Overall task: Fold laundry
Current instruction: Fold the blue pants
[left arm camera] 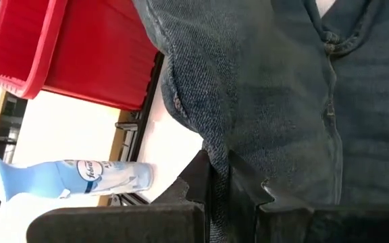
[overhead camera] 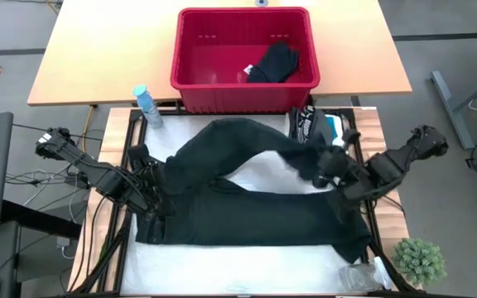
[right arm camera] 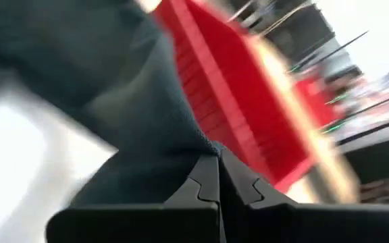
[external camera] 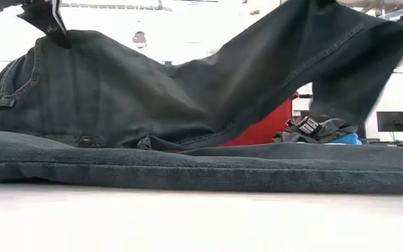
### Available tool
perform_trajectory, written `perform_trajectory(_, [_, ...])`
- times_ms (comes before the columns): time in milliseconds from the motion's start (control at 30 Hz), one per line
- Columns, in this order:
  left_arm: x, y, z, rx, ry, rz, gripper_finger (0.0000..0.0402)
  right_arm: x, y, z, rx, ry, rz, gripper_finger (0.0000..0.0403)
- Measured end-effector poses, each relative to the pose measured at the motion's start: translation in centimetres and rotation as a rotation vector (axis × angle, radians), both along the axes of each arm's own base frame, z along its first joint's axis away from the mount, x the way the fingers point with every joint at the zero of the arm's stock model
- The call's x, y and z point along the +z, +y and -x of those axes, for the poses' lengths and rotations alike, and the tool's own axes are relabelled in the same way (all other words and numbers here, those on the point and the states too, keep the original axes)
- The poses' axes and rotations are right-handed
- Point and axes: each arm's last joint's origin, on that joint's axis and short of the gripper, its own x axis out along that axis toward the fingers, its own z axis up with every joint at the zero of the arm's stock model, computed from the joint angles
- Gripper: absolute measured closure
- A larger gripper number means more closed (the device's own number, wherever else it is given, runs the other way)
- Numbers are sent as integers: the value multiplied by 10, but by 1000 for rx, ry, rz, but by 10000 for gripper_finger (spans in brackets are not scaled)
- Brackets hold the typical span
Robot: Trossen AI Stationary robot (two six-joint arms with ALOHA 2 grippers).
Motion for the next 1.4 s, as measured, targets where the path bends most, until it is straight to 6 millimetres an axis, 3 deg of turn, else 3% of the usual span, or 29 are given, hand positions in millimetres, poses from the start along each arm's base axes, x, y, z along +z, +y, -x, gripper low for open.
perform_trajectory(167, [0, 0, 1, 6, 6, 14, 389, -25, 18, 15, -27, -29, -410, 385])
perform_trajectory(300, [-2, -1, -1, 7, 19, 35, 389, -60, 14, 26, -162, 60, -583, 385])
perform_trajectory(500, [-15, -13, -12, -44, 155, 55, 389, -118, 2, 37, -350, 291, -609, 385])
perform_trajectory(700, [-38, -30, -30, -146, 348, -50, 389, -161, -9, 47, -494, 493, -575, 385])
perform_trajectory(833, [-42, -44, -38, -189, 396, -87, 389, -161, -3, 45, -466, 516, -558, 385])
perform_trajectory(967, [-19, -60, -45, -245, 298, -95, 389, -163, 1, 46, -470, 538, -565, 385])
perform_trajectory(1133, [8, -72, -46, -255, 191, 27, 389, -163, 6, 50, -464, 507, -568, 385])
perform_trajectory(1233, [5, -82, -43, -276, 199, 125, 389, -163, 10, 52, -461, 485, -570, 385])
perform_trajectory(1400, [-16, -92, -35, -229, 224, 129, 389, -162, 17, 57, -433, 464, -570, 385])
